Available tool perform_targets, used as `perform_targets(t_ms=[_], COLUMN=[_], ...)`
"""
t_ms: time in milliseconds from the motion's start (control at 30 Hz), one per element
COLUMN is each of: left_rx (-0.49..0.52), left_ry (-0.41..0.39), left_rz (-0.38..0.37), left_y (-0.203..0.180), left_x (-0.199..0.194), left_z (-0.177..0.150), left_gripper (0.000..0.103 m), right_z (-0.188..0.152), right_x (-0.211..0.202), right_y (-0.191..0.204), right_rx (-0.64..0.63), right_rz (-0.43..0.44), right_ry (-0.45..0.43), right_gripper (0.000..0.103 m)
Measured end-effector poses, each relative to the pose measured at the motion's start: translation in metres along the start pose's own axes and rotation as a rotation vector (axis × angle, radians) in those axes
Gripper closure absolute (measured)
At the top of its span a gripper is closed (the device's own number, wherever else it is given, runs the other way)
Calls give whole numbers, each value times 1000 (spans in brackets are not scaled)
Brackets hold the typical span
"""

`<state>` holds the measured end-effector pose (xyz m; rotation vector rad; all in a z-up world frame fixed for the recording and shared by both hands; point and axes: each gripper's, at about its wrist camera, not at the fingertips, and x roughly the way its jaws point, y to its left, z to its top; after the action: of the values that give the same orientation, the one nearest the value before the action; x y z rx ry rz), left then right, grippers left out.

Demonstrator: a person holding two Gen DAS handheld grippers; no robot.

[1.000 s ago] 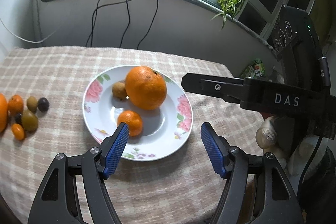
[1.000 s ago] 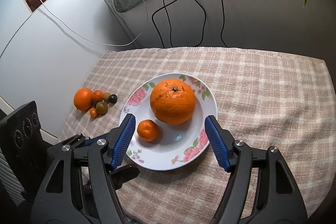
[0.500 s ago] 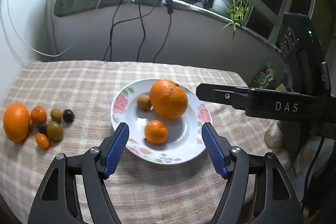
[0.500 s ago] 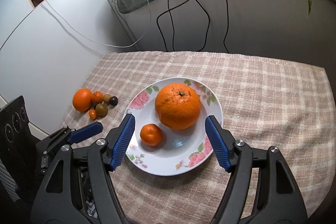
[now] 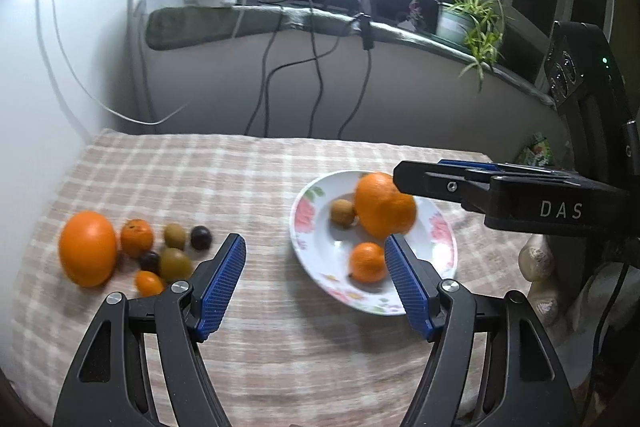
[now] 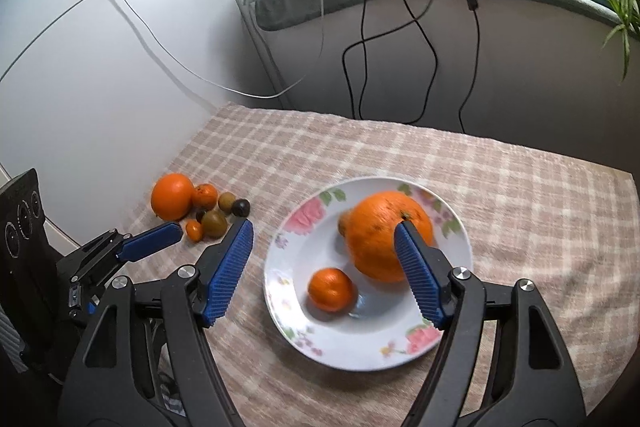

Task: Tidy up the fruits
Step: 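Withdraw both tools from the plate toward the remaining fruits, then bring the open right tool around the other large orange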

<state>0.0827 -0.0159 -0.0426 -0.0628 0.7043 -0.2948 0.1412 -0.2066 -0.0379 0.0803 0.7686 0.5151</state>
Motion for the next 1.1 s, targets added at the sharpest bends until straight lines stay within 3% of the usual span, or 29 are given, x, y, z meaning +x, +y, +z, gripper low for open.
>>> perform_targets(t_ms=[233, 300, 600, 1100], left_rx=[-52, -71, -151, -310], left_ry=[-8, -6, -3, 19], left_rz=[42, 55, 111, 140], left_y=[36, 48, 97, 170], left_x=[-4, -5, -12, -15], left_z=[-2, -4, -14, -38], left_gripper=[31, 31, 31, 31], right_z=[10, 13, 22, 35], right_x=[17, 23, 54, 112], right_y=[18, 25, 57, 124], right_rx=[-21, -45, -102, -127], right_rz=[22, 21, 58, 268], right_ry=[-21, -18, 35, 191], right_gripper=[26, 22, 19, 19])
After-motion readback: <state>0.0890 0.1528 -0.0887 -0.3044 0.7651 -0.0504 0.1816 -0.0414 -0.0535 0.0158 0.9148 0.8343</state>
